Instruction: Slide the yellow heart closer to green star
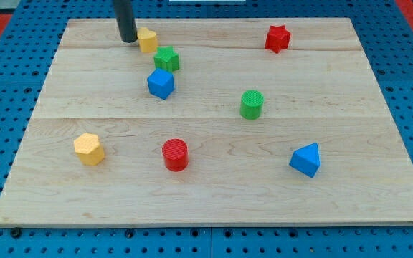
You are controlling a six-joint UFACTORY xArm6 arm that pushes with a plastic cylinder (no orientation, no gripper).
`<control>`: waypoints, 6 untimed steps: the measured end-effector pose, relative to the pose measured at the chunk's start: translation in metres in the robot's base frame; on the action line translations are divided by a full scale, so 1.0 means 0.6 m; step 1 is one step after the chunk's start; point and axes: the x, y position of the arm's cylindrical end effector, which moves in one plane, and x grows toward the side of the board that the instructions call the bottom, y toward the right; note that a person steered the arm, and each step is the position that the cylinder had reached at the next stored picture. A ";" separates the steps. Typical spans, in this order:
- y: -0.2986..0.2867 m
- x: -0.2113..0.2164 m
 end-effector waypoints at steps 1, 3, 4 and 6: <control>0.001 0.000; 0.023 0.000; 0.032 0.000; 0.005 -0.019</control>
